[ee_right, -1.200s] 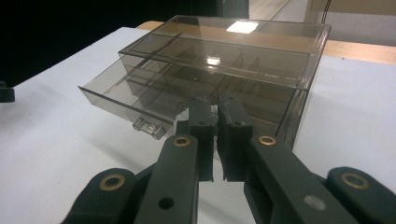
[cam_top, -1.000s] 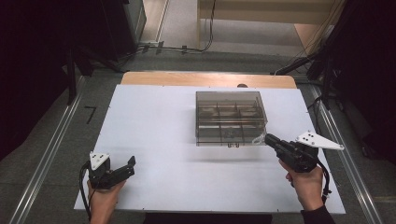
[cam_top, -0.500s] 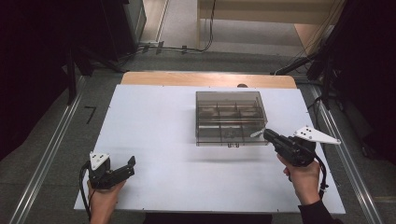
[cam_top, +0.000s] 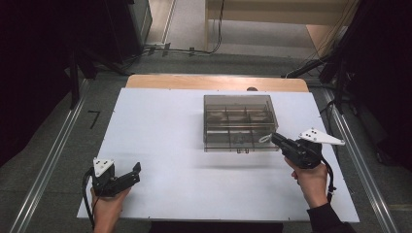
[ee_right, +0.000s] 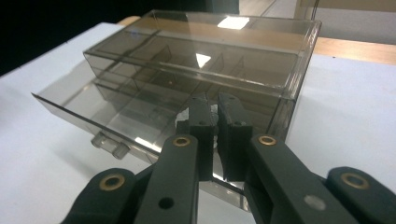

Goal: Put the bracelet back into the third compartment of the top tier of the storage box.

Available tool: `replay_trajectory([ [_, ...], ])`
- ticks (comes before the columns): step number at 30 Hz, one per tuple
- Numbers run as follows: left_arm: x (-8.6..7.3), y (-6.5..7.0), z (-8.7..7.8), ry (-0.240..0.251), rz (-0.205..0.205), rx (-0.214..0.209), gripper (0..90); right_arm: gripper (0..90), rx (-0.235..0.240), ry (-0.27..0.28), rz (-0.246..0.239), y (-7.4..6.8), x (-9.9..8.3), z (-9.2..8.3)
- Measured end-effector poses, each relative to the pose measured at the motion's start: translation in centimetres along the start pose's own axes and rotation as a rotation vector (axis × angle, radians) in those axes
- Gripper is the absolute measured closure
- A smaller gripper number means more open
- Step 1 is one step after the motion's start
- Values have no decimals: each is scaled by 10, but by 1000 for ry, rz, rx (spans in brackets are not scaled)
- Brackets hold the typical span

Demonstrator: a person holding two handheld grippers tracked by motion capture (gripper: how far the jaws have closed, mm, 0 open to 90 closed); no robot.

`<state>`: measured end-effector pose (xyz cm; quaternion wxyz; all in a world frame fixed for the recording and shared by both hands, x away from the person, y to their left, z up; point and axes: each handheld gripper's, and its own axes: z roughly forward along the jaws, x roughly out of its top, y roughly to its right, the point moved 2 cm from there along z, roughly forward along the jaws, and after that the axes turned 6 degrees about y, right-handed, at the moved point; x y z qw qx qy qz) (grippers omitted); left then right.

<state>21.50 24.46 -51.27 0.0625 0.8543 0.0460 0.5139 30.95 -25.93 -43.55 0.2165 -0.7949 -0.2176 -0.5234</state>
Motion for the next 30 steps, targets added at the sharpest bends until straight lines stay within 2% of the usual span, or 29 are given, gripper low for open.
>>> replay_trajectory([
  [1, 0, 0, 0, 0, -1, 1, 78, 826, 1, -40, -7, 0, -3, 2],
  [6, 0, -1, 0, 2, -2, 1, 78, 797, -14, -86, -23, -2, -6, 7],
  [7, 0, 0, 0, 2, -2, 1, 78, 797, -14, -86, -23, -2, -6, 7],
  [9, 0, 0, -1, 3, -2, 2, 78, 702, -4, -86, -22, -2, -7, 9],
  [10, 0, 0, -1, 4, -1, 2, 78, 702, -4, -86, -22, -2, -7, 9],
  [18, 0, 0, 0, 1, 1, 0, 78, 538, 10, -46, -15, -1, -5, 8],
  [24, 0, -1, 0, 0, 1, -1, 78, 489, 11, -15, -14, -2, -3, 4],
  [30, 0, -1, 0, -1, 2, -2, 78, 435, -3, -10, 0, 2, -2, 2],
])
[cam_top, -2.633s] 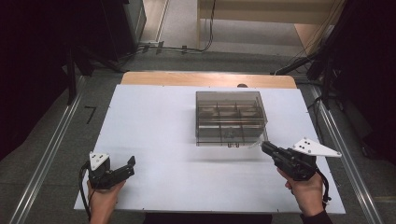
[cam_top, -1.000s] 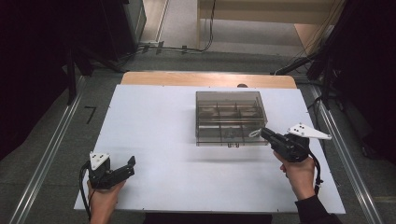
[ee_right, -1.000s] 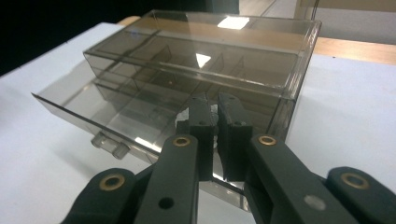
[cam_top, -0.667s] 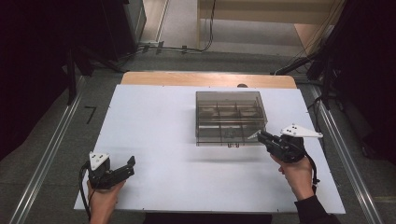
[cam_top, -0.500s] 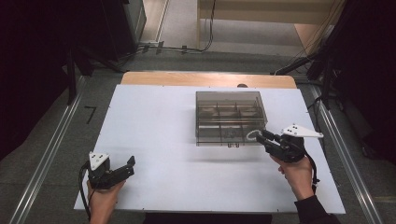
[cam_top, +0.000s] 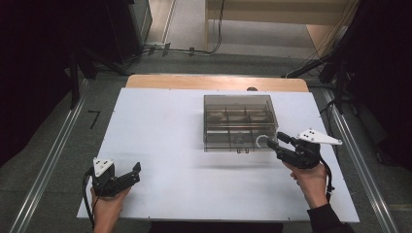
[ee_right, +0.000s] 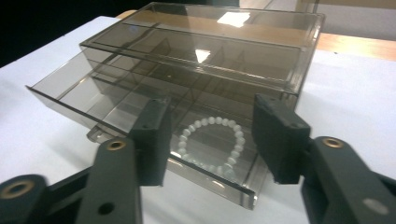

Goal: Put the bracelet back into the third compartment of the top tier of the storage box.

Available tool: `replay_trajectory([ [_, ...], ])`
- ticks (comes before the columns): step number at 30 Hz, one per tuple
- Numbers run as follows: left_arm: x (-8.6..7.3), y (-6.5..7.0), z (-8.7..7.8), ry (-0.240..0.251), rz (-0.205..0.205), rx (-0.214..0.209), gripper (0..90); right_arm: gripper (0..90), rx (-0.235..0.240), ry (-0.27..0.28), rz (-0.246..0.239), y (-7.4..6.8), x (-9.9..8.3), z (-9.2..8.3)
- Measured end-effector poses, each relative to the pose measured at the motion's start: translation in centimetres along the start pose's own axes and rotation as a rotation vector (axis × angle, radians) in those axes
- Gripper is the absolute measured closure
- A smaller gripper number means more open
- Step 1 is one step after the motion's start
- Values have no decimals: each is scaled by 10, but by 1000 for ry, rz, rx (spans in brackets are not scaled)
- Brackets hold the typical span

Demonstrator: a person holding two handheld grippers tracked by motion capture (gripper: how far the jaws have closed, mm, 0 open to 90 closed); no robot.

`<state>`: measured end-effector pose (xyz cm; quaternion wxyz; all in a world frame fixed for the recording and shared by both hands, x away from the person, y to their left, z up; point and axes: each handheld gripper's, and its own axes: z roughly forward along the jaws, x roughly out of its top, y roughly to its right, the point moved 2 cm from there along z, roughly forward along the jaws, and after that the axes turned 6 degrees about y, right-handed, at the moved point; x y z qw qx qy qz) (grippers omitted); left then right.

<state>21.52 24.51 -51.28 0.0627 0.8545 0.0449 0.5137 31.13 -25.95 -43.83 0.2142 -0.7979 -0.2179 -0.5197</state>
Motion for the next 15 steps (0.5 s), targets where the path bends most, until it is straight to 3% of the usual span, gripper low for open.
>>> replay_trajectory([
  [15, 0, 0, 0, 0, -2, 0, 78, 280, -15, -44, 4, 3, -3, 2],
])
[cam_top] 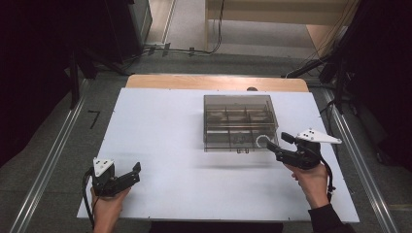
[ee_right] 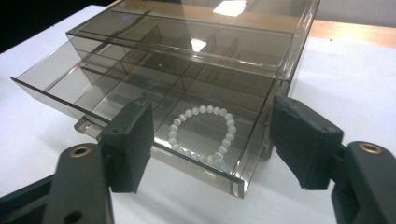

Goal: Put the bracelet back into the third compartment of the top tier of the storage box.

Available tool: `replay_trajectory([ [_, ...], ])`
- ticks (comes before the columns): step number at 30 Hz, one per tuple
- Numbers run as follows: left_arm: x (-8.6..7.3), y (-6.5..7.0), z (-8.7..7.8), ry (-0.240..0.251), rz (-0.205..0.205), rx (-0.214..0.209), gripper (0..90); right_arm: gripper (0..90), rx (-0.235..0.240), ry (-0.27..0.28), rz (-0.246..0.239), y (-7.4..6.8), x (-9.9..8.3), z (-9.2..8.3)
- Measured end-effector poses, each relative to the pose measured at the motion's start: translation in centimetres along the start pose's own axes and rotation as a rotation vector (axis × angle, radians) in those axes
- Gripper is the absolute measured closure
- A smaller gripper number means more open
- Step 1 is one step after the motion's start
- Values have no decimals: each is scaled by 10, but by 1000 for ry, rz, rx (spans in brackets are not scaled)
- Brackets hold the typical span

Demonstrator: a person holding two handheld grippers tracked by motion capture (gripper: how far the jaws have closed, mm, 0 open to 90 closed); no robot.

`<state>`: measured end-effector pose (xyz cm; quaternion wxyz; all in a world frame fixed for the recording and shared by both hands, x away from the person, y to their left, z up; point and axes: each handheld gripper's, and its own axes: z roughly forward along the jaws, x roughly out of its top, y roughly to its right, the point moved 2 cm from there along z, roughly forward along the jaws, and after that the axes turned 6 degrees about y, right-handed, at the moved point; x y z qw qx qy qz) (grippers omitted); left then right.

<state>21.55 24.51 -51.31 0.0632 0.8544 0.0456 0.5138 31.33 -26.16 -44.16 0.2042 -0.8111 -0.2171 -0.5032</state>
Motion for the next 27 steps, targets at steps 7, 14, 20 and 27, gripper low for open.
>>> replay_trajectory([
  [7, 0, 0, 0, 1, 0, 0, 78, 218, -9, -12, -1, 1, -1, 0],
  [14, 0, 0, 0, -2, 2, 1, 78, 197, -15, -18, 5, 2, -2, -3],
  [20, 0, 0, 0, 1, 0, 0, 78, 189, -20, -16, 1, 2, -3, -6],
  [27, 0, 0, 0, 3, 0, 0, 78, 190, -35, -27, -3, 3, -5, -12],
])
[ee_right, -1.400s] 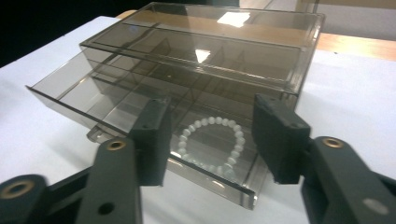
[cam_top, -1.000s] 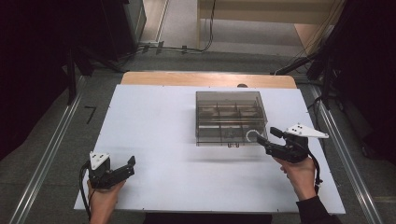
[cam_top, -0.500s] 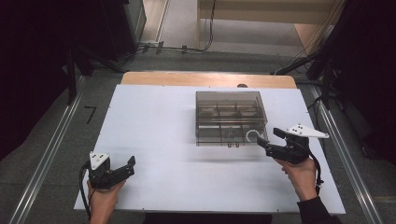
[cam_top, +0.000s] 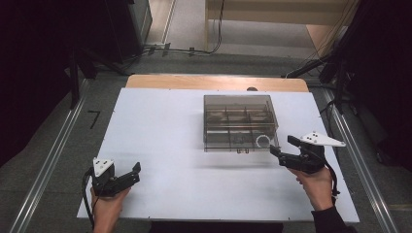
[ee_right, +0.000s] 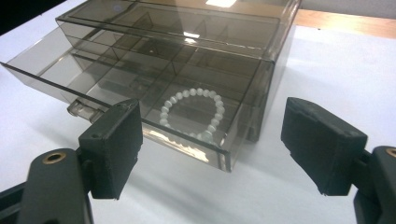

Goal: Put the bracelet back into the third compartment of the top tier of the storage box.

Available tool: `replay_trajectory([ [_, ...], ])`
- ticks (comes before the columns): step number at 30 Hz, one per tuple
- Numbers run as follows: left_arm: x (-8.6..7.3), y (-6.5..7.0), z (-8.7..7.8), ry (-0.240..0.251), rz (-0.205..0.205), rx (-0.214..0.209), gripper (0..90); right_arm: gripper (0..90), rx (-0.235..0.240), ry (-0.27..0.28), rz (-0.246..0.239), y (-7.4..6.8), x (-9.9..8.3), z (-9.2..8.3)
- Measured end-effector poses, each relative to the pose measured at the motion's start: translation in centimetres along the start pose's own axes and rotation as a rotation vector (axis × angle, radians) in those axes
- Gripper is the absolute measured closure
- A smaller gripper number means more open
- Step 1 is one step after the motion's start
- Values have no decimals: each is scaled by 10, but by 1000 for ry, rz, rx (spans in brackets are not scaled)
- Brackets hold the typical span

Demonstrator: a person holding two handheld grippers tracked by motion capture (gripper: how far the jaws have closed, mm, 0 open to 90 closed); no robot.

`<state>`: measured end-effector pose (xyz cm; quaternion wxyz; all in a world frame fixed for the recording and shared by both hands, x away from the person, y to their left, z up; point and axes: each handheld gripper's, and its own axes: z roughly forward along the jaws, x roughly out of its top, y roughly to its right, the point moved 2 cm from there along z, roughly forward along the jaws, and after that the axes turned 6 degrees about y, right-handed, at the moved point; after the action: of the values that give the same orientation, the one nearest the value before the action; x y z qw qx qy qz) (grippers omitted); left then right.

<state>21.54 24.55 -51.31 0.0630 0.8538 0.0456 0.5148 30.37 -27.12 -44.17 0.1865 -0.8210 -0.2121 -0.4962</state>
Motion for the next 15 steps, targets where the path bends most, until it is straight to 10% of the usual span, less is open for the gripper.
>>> replay_trajectory([
  [15, 0, -1, -1, 5, -9, 4, 78, 190, -41, -1, 1, 7, -12, -16],
])
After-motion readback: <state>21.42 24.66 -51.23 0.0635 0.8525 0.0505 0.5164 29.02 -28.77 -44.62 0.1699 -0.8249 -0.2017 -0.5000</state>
